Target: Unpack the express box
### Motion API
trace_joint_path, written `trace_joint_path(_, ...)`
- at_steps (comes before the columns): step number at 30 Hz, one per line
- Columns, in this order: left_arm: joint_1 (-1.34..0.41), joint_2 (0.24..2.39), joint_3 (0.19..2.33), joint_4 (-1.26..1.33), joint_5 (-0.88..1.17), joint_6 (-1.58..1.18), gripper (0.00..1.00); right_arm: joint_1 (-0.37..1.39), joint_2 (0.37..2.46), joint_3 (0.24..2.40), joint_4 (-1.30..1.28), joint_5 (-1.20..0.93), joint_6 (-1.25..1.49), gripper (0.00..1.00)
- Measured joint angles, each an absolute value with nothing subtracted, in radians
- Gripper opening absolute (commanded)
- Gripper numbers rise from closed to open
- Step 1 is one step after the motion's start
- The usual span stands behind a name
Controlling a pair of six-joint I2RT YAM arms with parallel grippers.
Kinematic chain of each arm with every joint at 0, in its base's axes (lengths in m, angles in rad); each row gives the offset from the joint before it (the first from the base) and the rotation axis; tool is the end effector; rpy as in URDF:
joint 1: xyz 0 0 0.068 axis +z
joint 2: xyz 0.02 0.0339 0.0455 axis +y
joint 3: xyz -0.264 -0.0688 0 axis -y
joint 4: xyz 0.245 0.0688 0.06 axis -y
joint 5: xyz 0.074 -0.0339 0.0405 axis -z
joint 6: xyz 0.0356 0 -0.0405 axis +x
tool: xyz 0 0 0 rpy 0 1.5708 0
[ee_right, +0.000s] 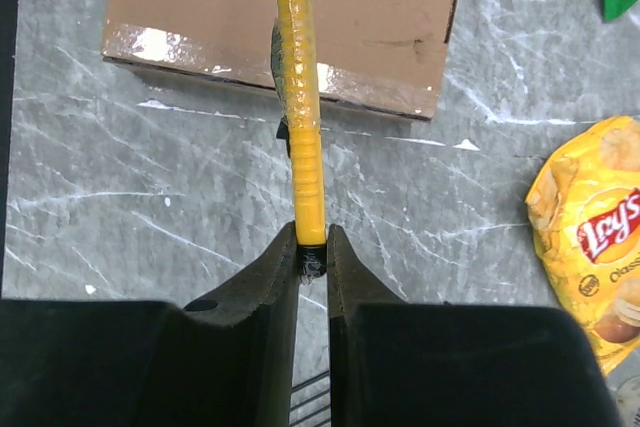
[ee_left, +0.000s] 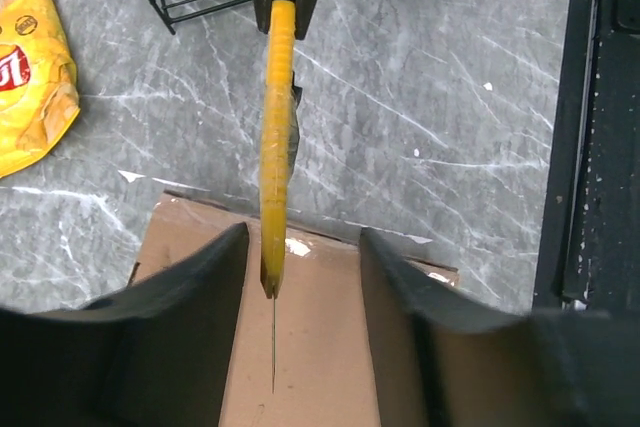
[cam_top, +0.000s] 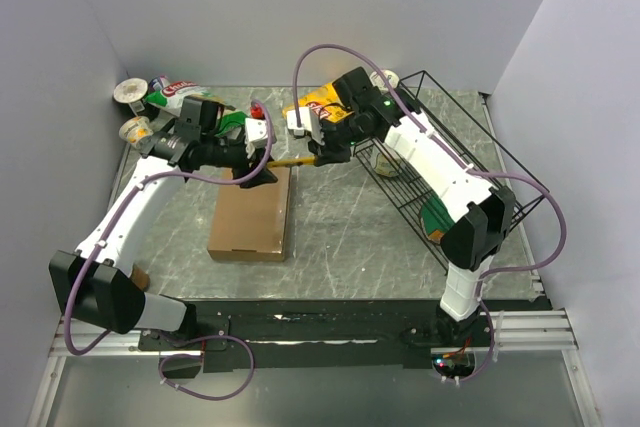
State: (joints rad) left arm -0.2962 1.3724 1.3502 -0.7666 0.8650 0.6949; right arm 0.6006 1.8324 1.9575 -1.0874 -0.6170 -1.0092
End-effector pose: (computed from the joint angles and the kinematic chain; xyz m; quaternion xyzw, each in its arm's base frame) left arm 0.2624 -0.1084 0.3580 0.5397 0.6625 -0.3113 0.4159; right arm 0.3041 0.2333 0.3741 -0.7182 0.5646 0.2257 0.3383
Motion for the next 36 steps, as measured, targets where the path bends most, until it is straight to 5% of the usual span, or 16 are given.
trace_joint_path(4,-0.31,1.373,1.35,-0.759,0.864,0.685,0.34,0.602,1.824,1.958,-1.088,-0.622,-1.011,0.0)
trace_joint_path(9,-0.314,1.381,1.344,-0.731,0.862,0.654,0.04,0.602,1.823,1.957,-1.117,-0.641,-1.012,0.0)
trace_joint_path(12,-0.316,1.392,1.343,-0.724,0.867,0.645,0.01,0.6,1.823,1.956,-1.126,-0.639,-1.008,0.01)
trace_joint_path(19,-0.306,1.433,1.364,-0.726,0.904,0.625,0.01,0.55,1.823,1.96,-1.104,-0.696,-0.844,0.69)
trace_joint_path(22,-0.267,1.457,1.365,-0.659,0.971,0.508,0.01,0.413,1.813,1.975,-0.983,-0.81,-0.64,0.8)
trace_joint_path(29,-0.178,1.506,1.366,-0.042,1.156,-0.213,0.01,0.035,1.742,1.926,-0.551,-1.077,-0.074,0.77)
trace_joint_path(36,-0.22,1.66,1.462,0.469,1.24,-0.749,0.01,0.127,1.702,1.843,-0.233,-1.224,0.249,0.73)
